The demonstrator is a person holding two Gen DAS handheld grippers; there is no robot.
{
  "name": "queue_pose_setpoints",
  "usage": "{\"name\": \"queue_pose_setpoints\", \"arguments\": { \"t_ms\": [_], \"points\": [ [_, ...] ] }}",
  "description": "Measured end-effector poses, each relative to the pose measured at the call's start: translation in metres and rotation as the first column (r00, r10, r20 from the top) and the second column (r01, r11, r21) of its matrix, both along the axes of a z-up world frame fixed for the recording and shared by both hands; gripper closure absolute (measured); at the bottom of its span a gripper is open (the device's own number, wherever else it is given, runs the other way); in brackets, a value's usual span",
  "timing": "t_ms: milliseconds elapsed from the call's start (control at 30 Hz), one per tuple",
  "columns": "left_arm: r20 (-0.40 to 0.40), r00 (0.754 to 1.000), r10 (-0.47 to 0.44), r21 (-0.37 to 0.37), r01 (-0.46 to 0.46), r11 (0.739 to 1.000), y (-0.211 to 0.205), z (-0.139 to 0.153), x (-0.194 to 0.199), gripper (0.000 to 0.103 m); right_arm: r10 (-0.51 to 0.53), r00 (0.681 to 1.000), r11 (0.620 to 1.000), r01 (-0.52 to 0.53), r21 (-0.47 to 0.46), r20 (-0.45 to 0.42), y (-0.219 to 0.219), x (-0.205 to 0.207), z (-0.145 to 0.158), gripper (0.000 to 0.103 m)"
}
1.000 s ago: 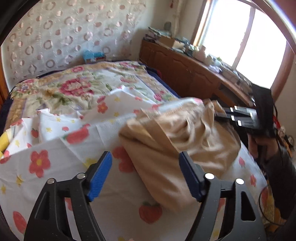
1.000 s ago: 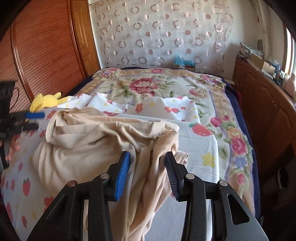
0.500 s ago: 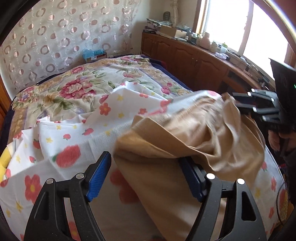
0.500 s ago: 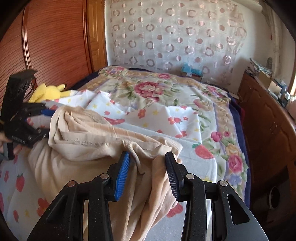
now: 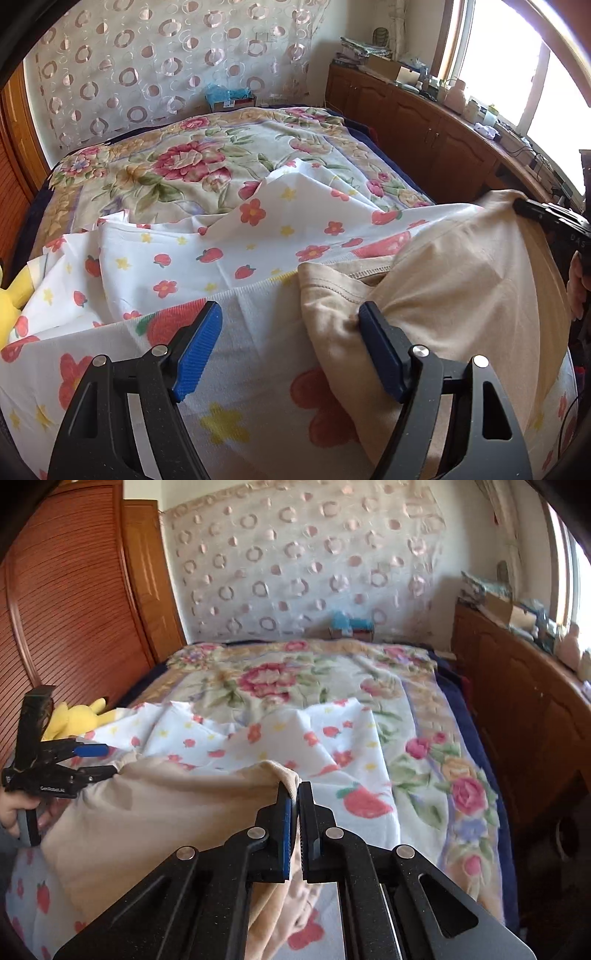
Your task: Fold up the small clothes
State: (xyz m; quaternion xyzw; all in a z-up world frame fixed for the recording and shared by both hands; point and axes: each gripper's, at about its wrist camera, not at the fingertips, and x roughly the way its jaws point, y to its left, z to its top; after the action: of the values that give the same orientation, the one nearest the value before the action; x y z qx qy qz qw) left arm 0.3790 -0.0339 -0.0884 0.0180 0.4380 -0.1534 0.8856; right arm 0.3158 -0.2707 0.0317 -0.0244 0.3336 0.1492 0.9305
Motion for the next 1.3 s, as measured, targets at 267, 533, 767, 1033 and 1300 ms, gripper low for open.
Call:
{"name": "queue_pose_setpoints", "arguments": {
  "t_ms": [267,533,767,1033,1300],
  "points": [
    [0.020,0.998,-0.057,-0.057,0.058,0.997,0.000,0.016,-0.029,0.026,-0.043,0.999,0.994,0.043,-0.098,0.001,0.016,-0.021,0.006,0.067],
    [-0.045,0.994,-0.096,-0.078,0.092,0.993,-0.009,0.004,-0.038,0.026,-0.037,0.995,0.998,0.032,-0.051,-0.094,0.021,-0.038,-0.012,0.039],
    [-0.063,0.990,-0.125,-0.118,0.117,0.986,-0.017,-0.004,-0.041,0.026,-0.053,0.979,0.998,0.058,0.018,-0.195,0.015,-0.011,-0.013,0.029],
    [-0.078,0.984,-0.160,-0.181,0.143,0.973,-0.021,-0.004,-0.041,0.067,0.031,0.982,0.999,-0.032,0.000,-0.186,0.026,-0.010,-0.014,0.058],
    [-0.025,0.984,-0.175,-0.217,0.166,0.962,-0.015,0.015,-0.055,0.091,0.115,0.989,0.993,-0.115,0.008,-0.095,0.019,-0.018,-0.006,0.082]
  ]
}}
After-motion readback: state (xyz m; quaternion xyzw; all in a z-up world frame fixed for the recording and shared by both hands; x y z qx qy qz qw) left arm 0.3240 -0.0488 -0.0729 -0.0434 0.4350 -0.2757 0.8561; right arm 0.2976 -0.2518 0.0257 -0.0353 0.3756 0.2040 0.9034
